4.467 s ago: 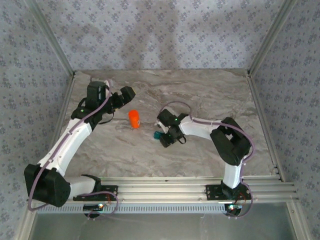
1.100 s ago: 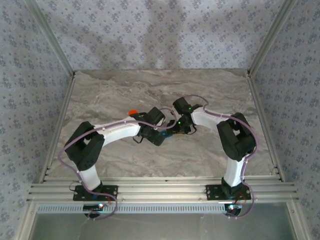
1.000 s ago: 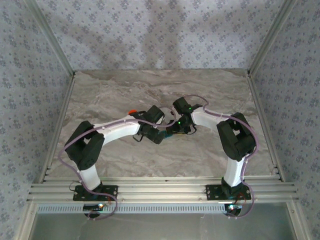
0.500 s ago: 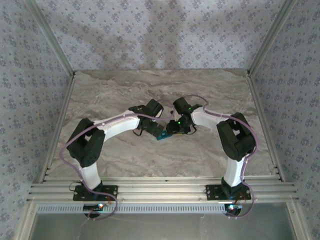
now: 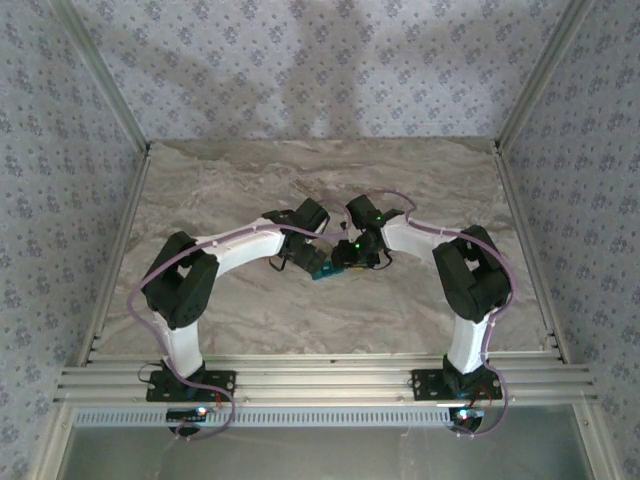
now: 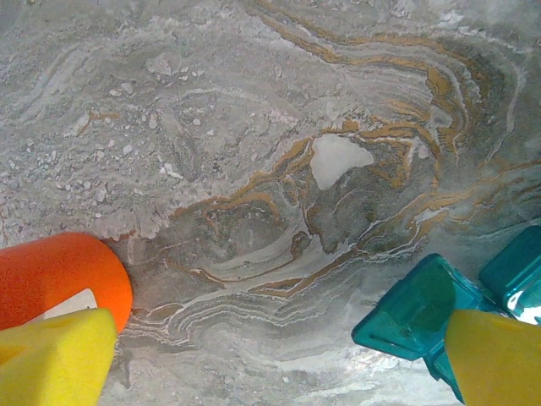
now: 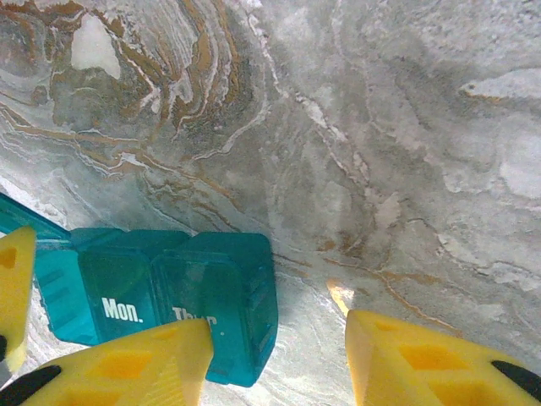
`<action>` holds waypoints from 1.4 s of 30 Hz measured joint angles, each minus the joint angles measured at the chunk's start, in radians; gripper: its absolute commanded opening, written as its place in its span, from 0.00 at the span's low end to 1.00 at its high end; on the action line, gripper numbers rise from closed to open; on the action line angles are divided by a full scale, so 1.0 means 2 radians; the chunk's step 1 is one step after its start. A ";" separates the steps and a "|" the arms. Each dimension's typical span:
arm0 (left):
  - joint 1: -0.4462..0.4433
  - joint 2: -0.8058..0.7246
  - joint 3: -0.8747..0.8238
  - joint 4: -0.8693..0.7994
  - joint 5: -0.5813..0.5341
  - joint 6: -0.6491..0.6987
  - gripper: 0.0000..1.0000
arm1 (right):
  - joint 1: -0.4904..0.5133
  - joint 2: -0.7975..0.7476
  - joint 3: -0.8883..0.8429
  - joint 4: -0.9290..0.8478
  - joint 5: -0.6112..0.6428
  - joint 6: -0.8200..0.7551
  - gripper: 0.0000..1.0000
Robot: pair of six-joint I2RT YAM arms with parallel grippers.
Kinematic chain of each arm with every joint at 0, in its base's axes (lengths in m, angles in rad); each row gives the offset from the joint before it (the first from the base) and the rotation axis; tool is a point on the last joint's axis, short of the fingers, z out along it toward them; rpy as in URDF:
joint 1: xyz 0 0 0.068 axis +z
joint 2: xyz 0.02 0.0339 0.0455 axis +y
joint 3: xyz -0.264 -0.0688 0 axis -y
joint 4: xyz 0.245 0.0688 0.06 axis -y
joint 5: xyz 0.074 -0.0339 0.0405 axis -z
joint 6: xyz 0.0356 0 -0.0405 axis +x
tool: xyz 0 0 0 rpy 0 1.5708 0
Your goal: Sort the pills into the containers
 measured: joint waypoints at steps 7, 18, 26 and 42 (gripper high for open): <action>0.000 -0.013 0.002 0.000 0.018 -0.010 0.99 | 0.000 -0.001 0.000 0.000 0.000 0.001 0.49; 0.004 -0.096 0.064 0.005 0.072 -0.036 0.99 | 0.000 -0.004 0.002 -0.006 0.000 0.019 0.51; 0.052 -0.150 0.066 0.014 0.094 -0.066 0.99 | 0.000 -0.023 0.033 -0.031 0.002 0.031 0.53; 0.221 -0.269 -0.051 0.030 0.128 -0.134 0.99 | 0.014 -0.013 0.208 -0.100 0.016 0.012 0.56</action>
